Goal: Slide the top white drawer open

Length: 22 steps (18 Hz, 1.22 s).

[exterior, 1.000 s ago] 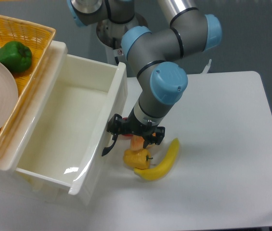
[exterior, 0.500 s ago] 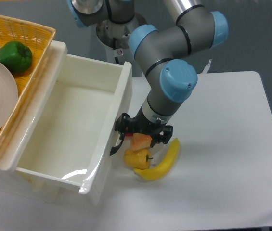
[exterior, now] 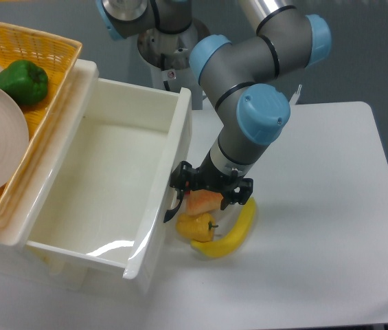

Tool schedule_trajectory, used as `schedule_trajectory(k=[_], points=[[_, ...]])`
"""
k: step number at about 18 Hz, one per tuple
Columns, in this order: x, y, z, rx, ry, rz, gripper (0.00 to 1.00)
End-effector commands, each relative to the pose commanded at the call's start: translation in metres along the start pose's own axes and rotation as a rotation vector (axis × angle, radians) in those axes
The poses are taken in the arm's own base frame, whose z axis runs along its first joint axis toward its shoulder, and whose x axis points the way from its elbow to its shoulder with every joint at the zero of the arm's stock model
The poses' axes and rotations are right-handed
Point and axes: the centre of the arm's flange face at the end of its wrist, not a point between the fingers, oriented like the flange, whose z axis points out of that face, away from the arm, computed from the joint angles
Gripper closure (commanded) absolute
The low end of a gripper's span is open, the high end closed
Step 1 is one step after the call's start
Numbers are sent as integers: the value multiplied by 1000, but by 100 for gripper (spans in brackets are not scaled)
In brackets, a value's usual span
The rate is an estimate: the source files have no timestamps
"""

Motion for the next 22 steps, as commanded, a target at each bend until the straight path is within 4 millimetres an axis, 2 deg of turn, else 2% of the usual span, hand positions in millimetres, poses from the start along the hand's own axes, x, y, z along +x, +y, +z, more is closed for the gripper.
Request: schedule_trajectory(k=[8, 22], points=[[3, 0, 9, -2, 30, -5, 0], [3, 3, 1, 25, 84, -23, 0]])
